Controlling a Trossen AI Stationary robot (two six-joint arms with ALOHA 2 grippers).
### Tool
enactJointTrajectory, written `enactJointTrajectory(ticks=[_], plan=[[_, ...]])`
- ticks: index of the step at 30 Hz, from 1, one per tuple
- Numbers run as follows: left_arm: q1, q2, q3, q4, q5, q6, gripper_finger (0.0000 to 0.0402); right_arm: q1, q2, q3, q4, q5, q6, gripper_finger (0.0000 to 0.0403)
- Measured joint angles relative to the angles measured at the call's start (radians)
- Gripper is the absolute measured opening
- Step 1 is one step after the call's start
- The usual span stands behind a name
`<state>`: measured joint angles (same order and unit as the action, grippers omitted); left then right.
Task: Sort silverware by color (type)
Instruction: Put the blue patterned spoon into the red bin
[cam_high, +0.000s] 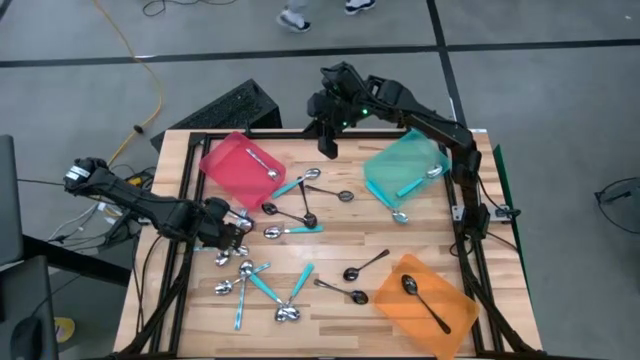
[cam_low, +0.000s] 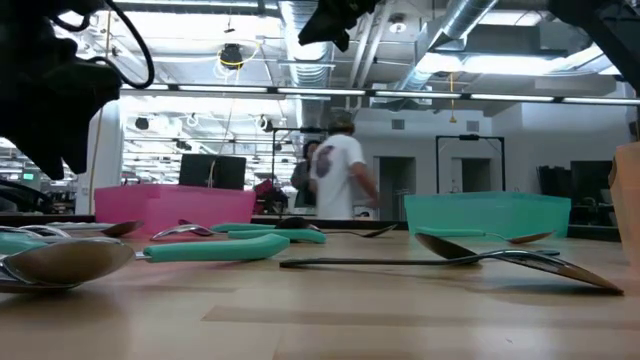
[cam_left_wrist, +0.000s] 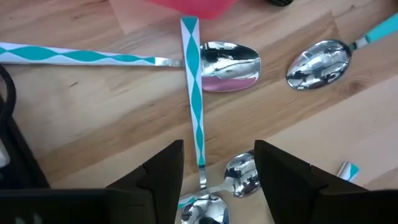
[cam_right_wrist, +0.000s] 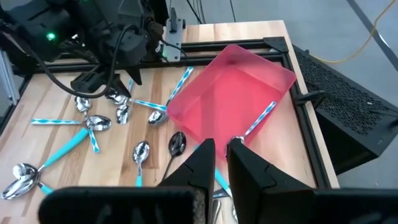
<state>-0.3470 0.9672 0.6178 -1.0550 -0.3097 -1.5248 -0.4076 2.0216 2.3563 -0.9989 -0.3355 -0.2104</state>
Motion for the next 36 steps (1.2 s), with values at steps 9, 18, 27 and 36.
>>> enactJointTrajectory(ticks=[9, 18, 27, 36], plan=[[0.002, 0.097, 0.000, 0.029, 0.002, 0.038, 0.0178, -0.001, 0.000, 0.000, -0.003, 0.000, 0.000, 0.0067], [0.008, 0.251, 0.000, 0.098, 0.016, 0.042, 0.0178, -0.002, 0.000, 0.000, -0.004, 0.000, -0.001, 0.0067], [0.099, 0.365, -0.014, 0.144, 0.071, 0.162, 0.0178, -0.002, 0.000, 0.000, -0.043, 0.000, -0.008, 0.0067], [0.141, 0.354, -0.087, 0.277, 0.142, 0.192, 0.0114, -0.002, 0.000, 0.000, -0.054, 0.000, -0.008, 0.0067]])
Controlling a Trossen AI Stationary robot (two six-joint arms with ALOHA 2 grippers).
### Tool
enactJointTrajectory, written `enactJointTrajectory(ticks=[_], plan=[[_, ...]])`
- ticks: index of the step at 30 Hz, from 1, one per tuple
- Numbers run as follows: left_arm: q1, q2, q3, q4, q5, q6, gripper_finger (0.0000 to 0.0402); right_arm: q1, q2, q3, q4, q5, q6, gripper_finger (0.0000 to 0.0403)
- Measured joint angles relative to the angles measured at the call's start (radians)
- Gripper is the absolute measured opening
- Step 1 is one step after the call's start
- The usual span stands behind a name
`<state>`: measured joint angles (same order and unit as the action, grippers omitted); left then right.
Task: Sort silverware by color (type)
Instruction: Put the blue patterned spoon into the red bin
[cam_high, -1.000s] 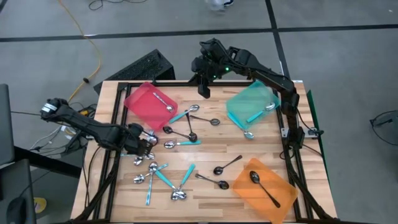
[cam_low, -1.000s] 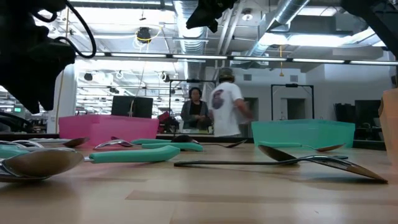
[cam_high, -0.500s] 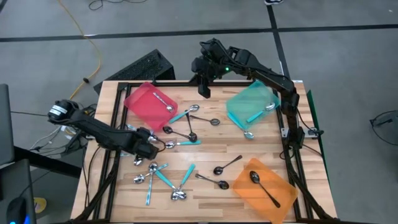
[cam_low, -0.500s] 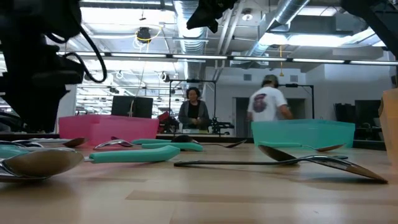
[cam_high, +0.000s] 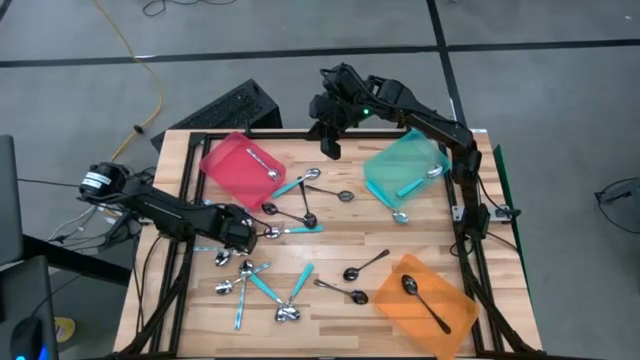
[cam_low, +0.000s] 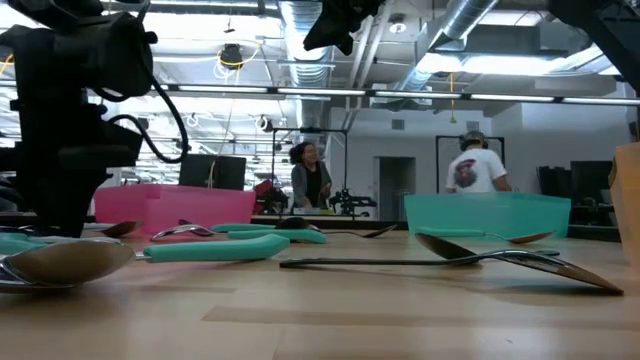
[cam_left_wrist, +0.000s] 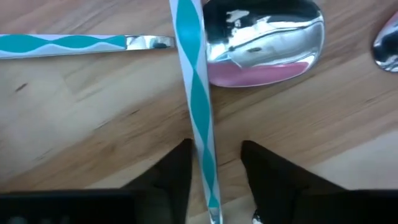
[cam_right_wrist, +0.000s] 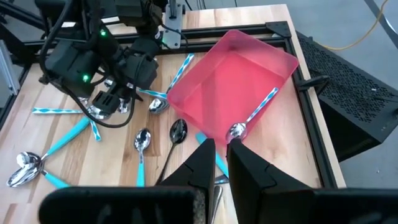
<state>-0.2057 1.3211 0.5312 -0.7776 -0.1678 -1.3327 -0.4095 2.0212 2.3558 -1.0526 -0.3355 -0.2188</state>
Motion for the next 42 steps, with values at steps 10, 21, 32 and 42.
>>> enactJointTrajectory(ticks=[10, 21, 32, 42], plan=[[0.000, -0.096, -0.003, -0.025, -0.030, -0.048, 0.0014, 0.003, 0.000, 0.000, -0.003, -0.001, 0.001, 0.0067], [-0.008, -0.318, 0.042, 0.013, -0.205, -0.081, 0.0011, 0.024, 0.000, 0.000, 0.001, -0.057, 0.027, 0.0067], [-0.026, -0.444, 0.042, 0.107, -0.406, 0.012, 0.0010, 0.027, 0.000, 0.000, -0.002, -0.060, 0.027, 0.0067], [-0.091, -0.512, 0.042, 0.249, -0.659, 0.169, 0.0011, 0.035, 0.000, 0.000, 0.015, -0.070, 0.035, 0.0067]])
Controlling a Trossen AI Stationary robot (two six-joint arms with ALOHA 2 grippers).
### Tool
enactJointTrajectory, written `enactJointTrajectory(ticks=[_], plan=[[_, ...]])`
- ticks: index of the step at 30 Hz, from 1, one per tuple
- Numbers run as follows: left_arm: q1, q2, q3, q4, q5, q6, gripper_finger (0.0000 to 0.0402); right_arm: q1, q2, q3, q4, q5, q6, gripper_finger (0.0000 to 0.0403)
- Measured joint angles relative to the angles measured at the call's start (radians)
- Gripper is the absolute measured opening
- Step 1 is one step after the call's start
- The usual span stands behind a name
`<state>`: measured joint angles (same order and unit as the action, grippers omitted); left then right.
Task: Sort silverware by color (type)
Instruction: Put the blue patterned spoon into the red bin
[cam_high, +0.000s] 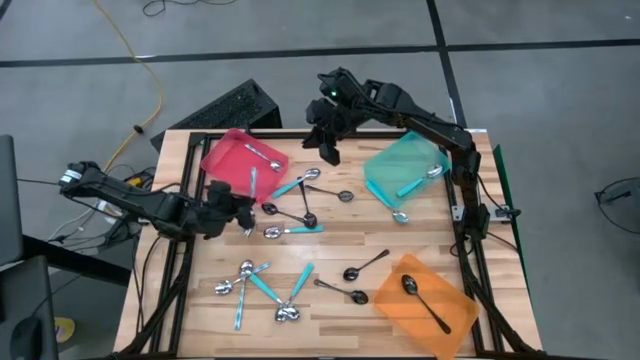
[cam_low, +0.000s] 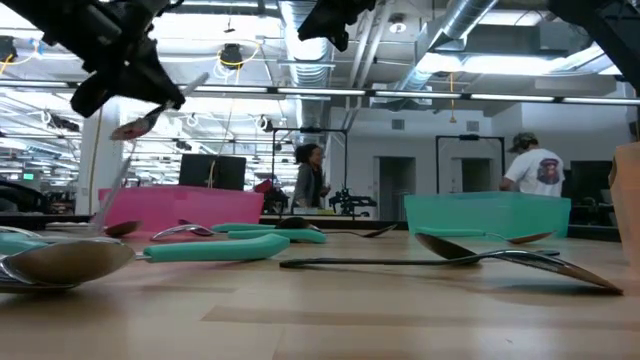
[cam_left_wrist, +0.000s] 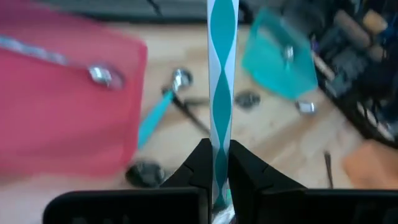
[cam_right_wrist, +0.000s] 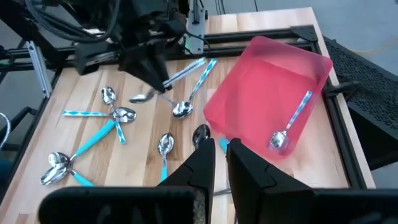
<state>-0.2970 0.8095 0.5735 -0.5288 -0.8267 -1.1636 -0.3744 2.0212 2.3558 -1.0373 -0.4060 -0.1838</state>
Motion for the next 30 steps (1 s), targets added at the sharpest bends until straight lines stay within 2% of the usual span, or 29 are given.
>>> enactJointTrajectory(ticks=[5, 9, 13, 17, 23, 26, 30], plan=[[-0.010, -0.032, 0.000, 0.080, -0.156, 0.072, 0.0016, 0.002, 0.000, 0.000, 0.063, -0.122, 0.020, 0.0067], [-0.009, -0.051, 0.000, 0.200, -0.226, 0.183, 0.0017, 0.008, 0.000, 0.000, 0.122, -0.159, 0.037, 0.0067], [-0.009, -0.053, 0.000, 0.357, -0.250, 0.374, 0.0018, 0.027, 0.000, 0.000, 0.240, -0.221, 0.037, 0.0067], [-0.009, -0.053, 0.000, 0.561, -0.209, 0.603, 0.0019, 0.039, 0.000, 0.000, 0.319, -0.326, 0.023, 0.0067], [-0.008, -0.053, 0.000, 0.825, -0.120, 0.910, 0.0019, 0.051, 0.000, 0.000, 0.390, -0.349, 0.029, 0.0082], [0.006, -0.053, 0.001, 0.878, -0.113, 0.989, 0.0019, 0.073, 0.000, 0.000, 0.431, -0.334, 0.034, 0.0120], [0.049, -0.053, 0.001, 0.886, -0.044, 1.001, 0.0019, 0.114, 0.012, 0.000, 0.486, -0.229, 0.049, 0.0191]])
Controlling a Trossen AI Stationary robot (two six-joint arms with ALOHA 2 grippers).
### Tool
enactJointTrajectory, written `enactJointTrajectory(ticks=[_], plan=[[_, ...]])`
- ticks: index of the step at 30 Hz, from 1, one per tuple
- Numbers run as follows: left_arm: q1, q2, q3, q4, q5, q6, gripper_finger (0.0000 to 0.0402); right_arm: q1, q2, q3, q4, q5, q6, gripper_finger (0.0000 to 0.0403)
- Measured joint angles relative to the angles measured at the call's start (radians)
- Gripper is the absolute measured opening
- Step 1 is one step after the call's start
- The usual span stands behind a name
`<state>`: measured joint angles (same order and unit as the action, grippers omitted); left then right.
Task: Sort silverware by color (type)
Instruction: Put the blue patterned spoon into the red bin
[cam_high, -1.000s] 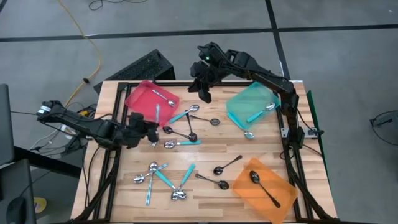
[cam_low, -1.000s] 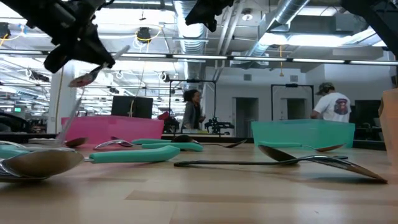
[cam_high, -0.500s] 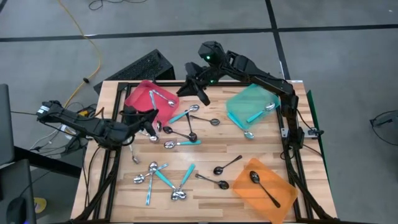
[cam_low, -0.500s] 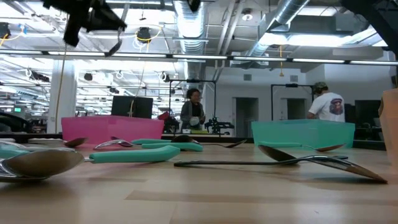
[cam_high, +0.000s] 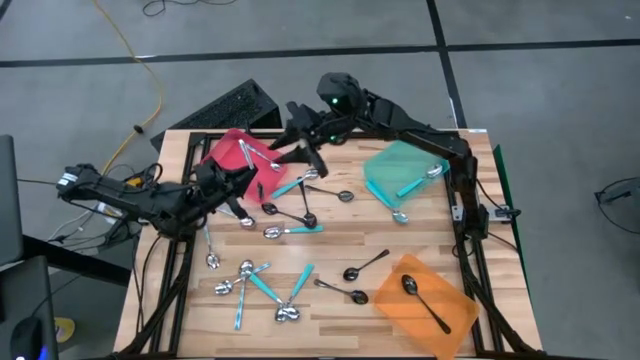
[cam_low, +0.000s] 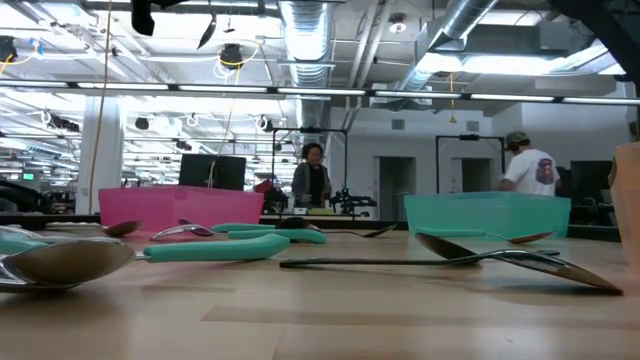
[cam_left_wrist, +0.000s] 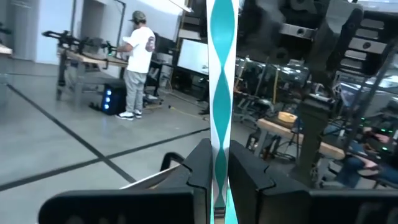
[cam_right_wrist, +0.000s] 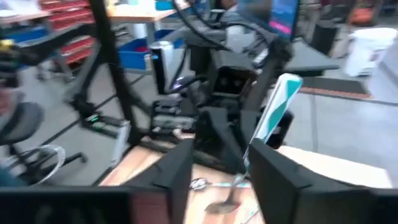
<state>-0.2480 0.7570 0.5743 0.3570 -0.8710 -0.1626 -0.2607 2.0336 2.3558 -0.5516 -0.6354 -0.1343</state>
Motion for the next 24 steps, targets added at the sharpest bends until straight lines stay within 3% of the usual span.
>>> enactJointTrajectory(ticks=[5, 16, 24], plan=[[0.057, 0.014, 0.000, -0.002, 0.109, -0.003, 0.0014, 0.042, 0.037, 0.002, 0.074, 0.042, 0.050, 0.0251], [0.103, 0.015, 0.000, 0.016, 0.250, 0.049, 0.0014, 0.046, 0.067, 0.000, 0.096, 0.056, 0.138, 0.0254], [0.104, 0.008, 0.000, 0.044, 0.282, 0.094, 0.0014, 0.036, 0.049, 0.000, 0.092, 0.010, 0.194, 0.0254]])
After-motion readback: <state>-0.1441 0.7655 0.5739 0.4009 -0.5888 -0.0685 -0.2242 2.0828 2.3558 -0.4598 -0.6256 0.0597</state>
